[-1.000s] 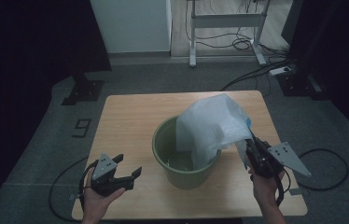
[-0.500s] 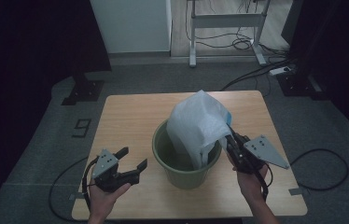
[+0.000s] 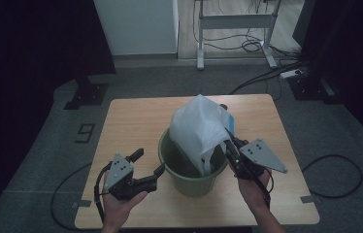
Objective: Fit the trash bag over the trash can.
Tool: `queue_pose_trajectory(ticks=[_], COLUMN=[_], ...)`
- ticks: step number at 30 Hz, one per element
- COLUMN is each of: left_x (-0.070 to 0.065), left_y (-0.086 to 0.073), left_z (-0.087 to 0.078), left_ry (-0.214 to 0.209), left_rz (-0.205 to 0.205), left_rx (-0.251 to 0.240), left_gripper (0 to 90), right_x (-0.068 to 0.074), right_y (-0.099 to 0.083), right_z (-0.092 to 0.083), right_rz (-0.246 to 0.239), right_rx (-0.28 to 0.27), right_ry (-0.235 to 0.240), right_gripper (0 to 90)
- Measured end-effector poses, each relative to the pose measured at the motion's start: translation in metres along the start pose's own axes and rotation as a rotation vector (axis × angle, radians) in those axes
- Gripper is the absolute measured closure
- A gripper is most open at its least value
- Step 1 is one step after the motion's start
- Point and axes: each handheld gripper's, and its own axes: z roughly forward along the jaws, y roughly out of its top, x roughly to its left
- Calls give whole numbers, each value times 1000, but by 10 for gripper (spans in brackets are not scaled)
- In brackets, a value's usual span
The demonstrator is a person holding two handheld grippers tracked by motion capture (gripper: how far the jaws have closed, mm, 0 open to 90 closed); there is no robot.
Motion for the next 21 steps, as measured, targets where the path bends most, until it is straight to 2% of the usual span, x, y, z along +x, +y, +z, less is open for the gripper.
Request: queue_pose_trajectory(ticks=[7,12,16,21], left_x=[-1,-4,-14,-21], left_y=[-2,-2,2,3], left_z=[3,3,8,14], left_ry=[18,38,11,-4], left_rz=[5,13,32,32], left_rx=[-10,-44,-55,-60], left_gripper=[184,180,179,177], right_x=[3,2,4,8], right_y=[-1,-2,-3,-3], right_z=[2,2,3,5], right_rz=[-8,-2,-5,-13], right_rx=[10,17,26,32], right_ry=[7,2,4,13], right_gripper=[875,875,875,875])
